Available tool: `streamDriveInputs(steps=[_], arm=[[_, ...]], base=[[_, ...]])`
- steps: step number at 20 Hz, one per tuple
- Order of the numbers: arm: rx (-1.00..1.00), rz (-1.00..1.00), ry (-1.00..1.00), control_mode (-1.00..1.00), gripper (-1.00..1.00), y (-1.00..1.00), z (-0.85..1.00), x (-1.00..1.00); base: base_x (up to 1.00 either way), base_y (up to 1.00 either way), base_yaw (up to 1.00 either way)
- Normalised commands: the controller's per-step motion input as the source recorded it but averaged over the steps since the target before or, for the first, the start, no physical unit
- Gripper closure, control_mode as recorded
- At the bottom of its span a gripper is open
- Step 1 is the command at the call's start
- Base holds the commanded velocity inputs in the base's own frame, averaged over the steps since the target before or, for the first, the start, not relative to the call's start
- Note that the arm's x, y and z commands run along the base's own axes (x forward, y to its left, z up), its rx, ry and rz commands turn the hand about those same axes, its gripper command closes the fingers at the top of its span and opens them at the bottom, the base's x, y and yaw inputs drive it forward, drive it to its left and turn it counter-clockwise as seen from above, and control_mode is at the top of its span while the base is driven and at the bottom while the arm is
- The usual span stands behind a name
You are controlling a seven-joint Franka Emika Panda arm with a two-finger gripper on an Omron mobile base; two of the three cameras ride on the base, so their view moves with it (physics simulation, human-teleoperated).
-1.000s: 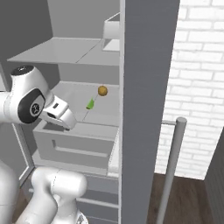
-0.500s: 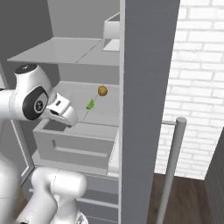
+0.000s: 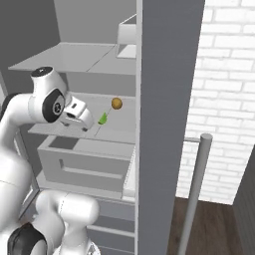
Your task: Grab a lemon wedge from the fridge and one ice cube from the ice bowl, and put them in the glass of lemonade.
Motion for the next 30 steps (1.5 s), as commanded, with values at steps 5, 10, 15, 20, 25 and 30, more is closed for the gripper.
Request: streamDriveInputs(steps=[5, 10, 15, 20, 25, 30], arm=[[-0.02, 0.05, 0.04, -1.00, -1.00, 0.04, -0.21, 0.55], [-0.03, 0.08, 0.15, -1.00, -1.00, 0.02, -0.42, 0.37], [0.03, 0.10, 0.04, -1.00, -1.00, 0.02, -0.68, 0.40], [0.11, 0.01, 0.03, -1.00, -1.00, 0.01, -0.54, 0.22], [0.00, 0.00, -0.01, -1.00, -1.00, 0.00, -0.15, 0.37], [0.00, 0.00, -0.02, -1.00, -1.00, 0.00, 0.00, 0.40]], base=[[0.00, 0.00, 0.00], [0.00, 0.00, 0.00], [0.00, 0.00, 0.00], [0.00, 0.00, 0.00], [0.00, 0.00, 0.00], [0.00, 0.00, 0.00]])
